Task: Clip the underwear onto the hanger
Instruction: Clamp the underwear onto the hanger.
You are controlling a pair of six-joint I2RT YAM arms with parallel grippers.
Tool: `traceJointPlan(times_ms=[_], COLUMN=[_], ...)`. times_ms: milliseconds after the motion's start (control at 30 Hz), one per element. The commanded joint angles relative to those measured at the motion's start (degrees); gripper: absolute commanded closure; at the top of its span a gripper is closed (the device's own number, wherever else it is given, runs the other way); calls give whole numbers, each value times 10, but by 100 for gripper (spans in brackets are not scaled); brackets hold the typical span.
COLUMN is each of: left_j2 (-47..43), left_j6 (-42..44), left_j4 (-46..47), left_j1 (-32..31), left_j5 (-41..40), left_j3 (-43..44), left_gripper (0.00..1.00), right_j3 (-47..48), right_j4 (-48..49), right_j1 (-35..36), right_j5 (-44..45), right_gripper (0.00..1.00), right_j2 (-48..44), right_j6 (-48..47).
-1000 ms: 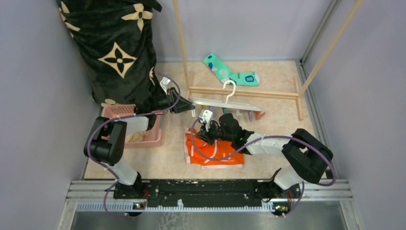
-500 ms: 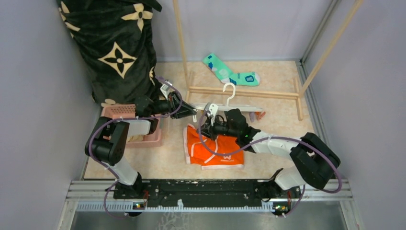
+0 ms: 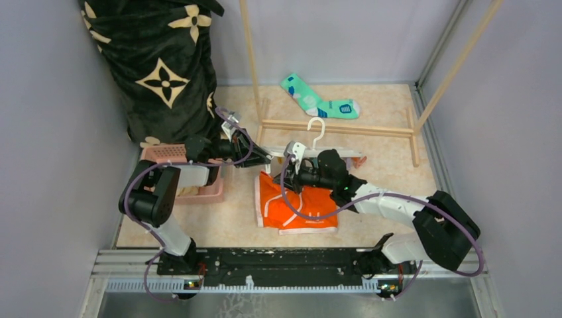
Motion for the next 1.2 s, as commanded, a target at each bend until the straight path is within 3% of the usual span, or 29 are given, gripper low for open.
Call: traceJointPlan(times_ms=[0,200,433,633,833,1033,1167], left_j2=[13,34,10,-55,-130,-146,-211], left_j6=[-33,-83,-41,98,332,304,407], left_j4=[87,168,129,-48,-358,-365,-542], left_j1=[-4,-4,-6,-10,-32,-36,-62], left_j5=[19,39,27,13,-34,-80,-218], left_j3=[10,16,14,20,53,46,70], left_gripper=[100,100,100,100,100,100,100], right_j3=[33,55,66,65,60,62,58], right_j4=[6,-9,-16,-25,-21,-25,-31], right_j1=[-6,-6,-6,-5,-6,-6,-6], right_j5=[-19,-37,-51,-64,-64,-66,-61], right_gripper=[100,100,100,100,100,100,100], right_j2=[-16,-2,12,20,14,11,5], right_j6=[-12,-18,-20,-20,-20,-21,-21])
